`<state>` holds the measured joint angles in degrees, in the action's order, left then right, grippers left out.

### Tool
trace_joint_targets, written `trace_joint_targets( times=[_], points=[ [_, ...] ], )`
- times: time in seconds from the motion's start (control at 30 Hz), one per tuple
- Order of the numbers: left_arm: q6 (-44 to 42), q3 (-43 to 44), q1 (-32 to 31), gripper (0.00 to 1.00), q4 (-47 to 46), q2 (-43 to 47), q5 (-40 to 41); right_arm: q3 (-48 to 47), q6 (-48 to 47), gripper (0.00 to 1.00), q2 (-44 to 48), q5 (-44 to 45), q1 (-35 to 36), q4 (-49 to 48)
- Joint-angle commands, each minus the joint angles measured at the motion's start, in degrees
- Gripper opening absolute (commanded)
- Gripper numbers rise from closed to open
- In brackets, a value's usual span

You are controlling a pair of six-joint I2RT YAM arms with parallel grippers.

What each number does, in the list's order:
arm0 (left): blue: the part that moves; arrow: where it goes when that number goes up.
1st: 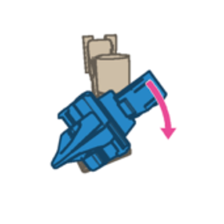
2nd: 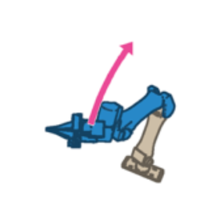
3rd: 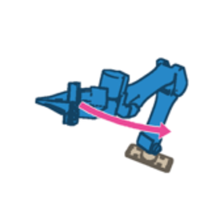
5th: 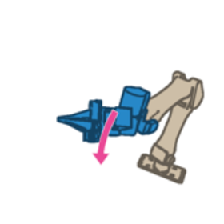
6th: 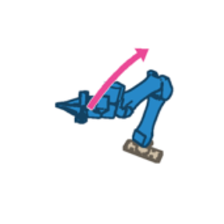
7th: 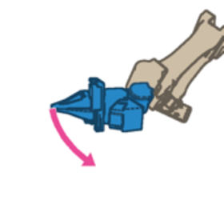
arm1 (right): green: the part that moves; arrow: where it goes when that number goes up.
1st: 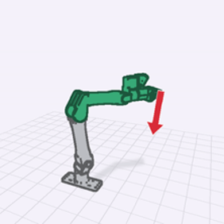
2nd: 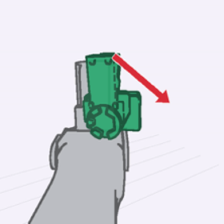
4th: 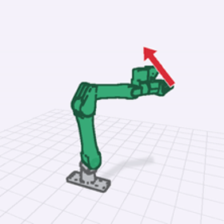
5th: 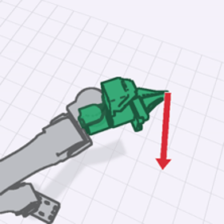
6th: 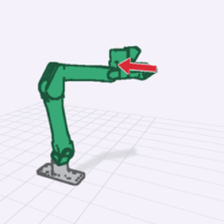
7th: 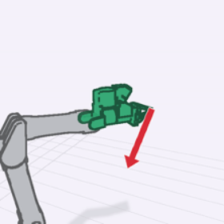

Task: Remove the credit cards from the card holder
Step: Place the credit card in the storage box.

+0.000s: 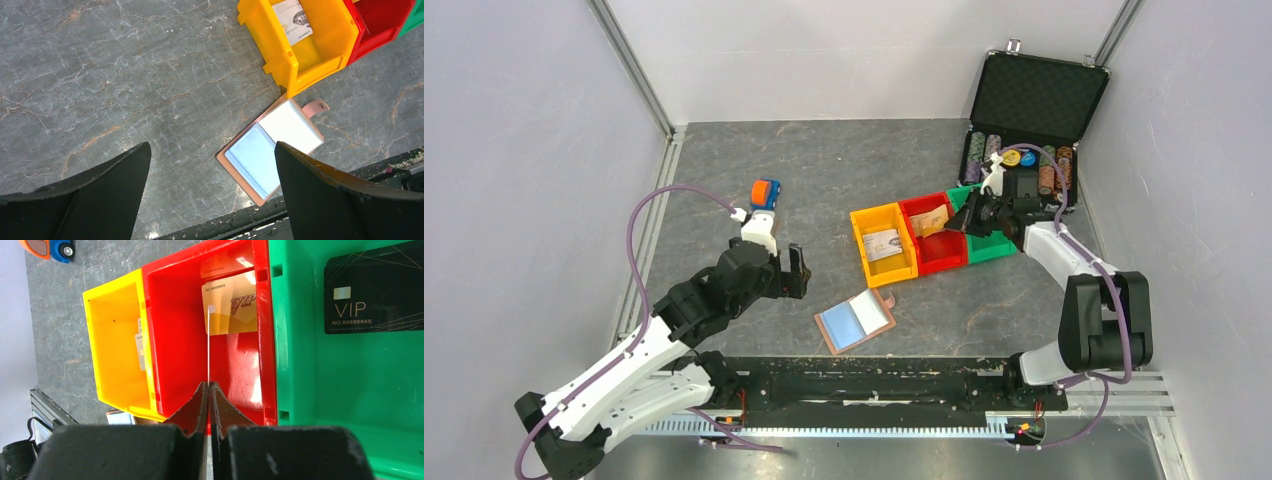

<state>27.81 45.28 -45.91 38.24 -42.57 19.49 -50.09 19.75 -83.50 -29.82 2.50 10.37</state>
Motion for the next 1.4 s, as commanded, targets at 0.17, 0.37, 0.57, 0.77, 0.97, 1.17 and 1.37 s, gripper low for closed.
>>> trace_joint_targets(
  times=[0.17, 0.37, 0.57, 0.77, 0.97, 1.17, 1.37],
  points=[
    [-1.64, 0.79, 0.15, 1.00, -0.18, 1.26, 1.69, -4.55, 1.12, 0.00, -5.03, -0.94, 2.13, -5.11],
    [-1.67, 0.69, 0.17, 1.00, -0.18, 1.40, 1.78, -5.94, 1.67, 0.00, -8.51, -1.21, 2.68, -6.15],
    [-1.64, 0.62, 0.18, 1.00, -0.14, 1.57, 1.87, -7.47, 1.51, 0.05, -10.61, 0.29, 2.67, -5.82],
    [-1.79, 0.61, 0.15, 1.00, -0.18, 2.02, 1.39, -8.51, 1.87, 0.12, -11.17, 2.50, 2.64, -4.45],
    [-2.06, 0.60, 0.14, 1.00, -0.23, 2.14, 0.95, -9.95, 1.99, 0.14, -10.67, 4.46, 2.67, -2.83],
    [-2.15, 0.63, 0.13, 1.00, -0.27, 2.15, 0.65, -11.67, 1.90, 0.24, -9.69, 6.60, 2.68, -0.31],
    [-2.45, 0.57, 0.15, 1.00, -0.43, 2.27, 0.51, -12.61, 1.10, 0.26, -6.91, 8.54, 2.68, 1.95]
  ],
)
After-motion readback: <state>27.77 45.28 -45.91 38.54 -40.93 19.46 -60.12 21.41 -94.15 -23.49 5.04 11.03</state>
